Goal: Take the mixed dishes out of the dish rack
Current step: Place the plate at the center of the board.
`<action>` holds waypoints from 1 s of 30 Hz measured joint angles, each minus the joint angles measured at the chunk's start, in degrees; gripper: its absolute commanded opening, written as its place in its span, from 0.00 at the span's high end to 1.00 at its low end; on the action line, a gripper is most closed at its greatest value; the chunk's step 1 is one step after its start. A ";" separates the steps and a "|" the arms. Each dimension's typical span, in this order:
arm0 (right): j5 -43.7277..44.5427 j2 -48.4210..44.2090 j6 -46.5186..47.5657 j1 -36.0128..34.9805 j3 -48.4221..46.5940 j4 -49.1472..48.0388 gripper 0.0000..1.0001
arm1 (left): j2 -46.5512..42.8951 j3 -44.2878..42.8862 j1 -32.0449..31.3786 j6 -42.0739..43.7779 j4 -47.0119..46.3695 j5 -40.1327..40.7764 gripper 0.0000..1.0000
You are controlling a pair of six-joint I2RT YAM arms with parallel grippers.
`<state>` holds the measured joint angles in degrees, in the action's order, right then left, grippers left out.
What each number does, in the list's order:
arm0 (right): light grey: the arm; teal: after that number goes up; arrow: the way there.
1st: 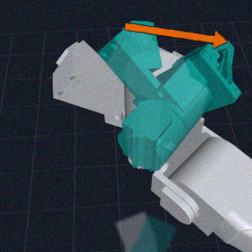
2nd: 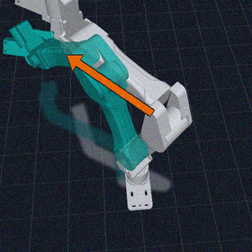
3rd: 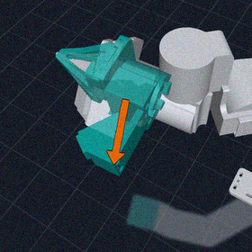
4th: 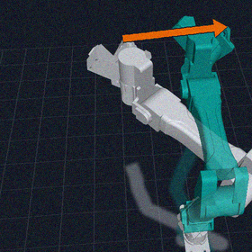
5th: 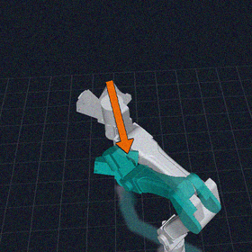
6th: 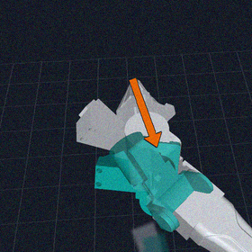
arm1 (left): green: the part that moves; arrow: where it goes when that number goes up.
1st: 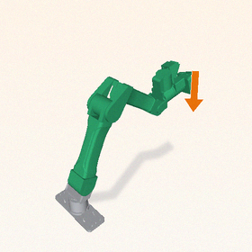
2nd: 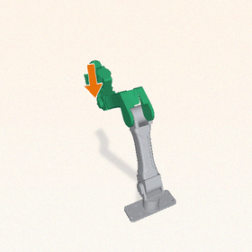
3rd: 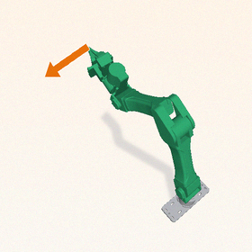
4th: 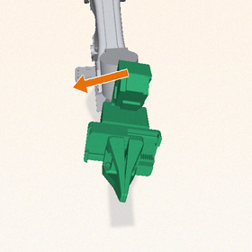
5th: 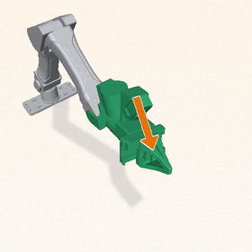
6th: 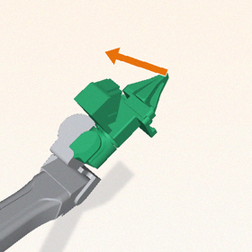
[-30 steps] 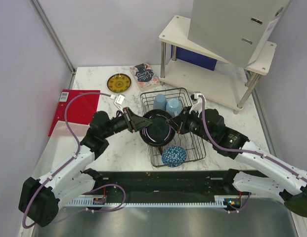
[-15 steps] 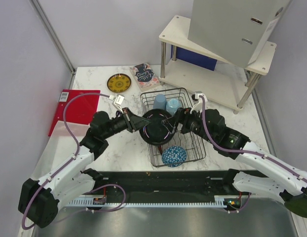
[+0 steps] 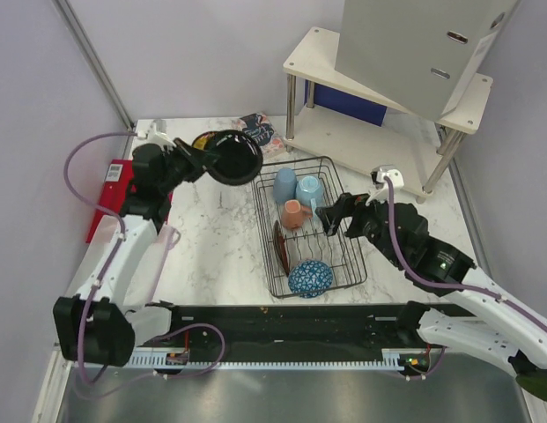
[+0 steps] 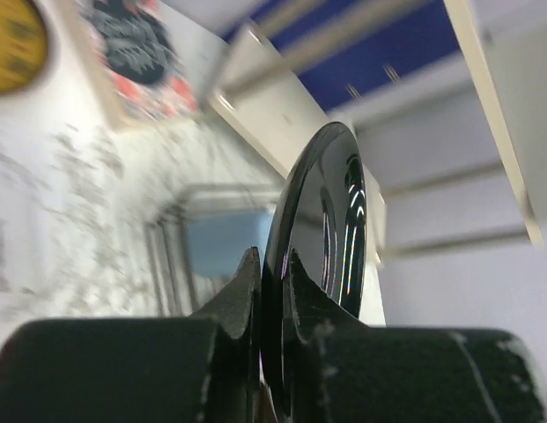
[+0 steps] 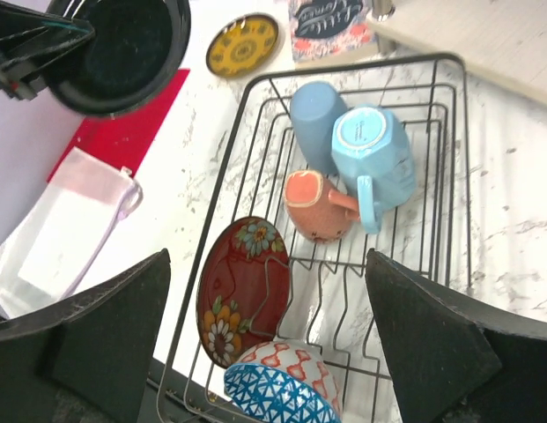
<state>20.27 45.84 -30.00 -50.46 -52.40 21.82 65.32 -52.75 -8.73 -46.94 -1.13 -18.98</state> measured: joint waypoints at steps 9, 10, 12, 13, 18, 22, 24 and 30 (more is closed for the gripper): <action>3.54 -4.35 2.80 0.00 2.05 1.60 0.02 | 27.17 -17.20 7.76 -2.03 2.45 5.42 0.98; 3.91 -4.35 3.08 -0.02 2.25 2.03 0.02 | 30.82 -19.30 7.96 -2.14 2.73 5.66 0.98; 4.31 -4.48 3.63 -0.02 2.47 2.93 0.02 | 37.68 -23.96 8.33 -2.14 4.13 6.47 0.98; 4.50 -4.55 3.87 -0.02 2.47 3.17 0.02 | 40.70 -26.40 8.41 -2.12 4.70 6.88 0.98; 6.34 -5.05 5.01 0.00 2.49 3.72 0.02 | 50.95 -36.48 9.55 -2.32 7.15 7.89 0.98; 7.26 -4.94 5.68 -0.02 2.62 3.98 0.02 | 55.06 -41.70 11.06 -2.29 8.90 8.68 0.98; 7.78 -4.57 5.95 -0.02 2.69 4.04 0.02 | 57.13 -44.89 11.74 -2.25 10.08 9.70 0.98; 8.17 -2.97 6.27 -0.02 3.13 4.07 0.02 | 60.48 -48.26 13.14 -1.81 13.07 11.37 0.98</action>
<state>28.45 42.87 -23.73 -50.48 -49.28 25.89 125.80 -101.01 4.40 -48.75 11.94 -7.62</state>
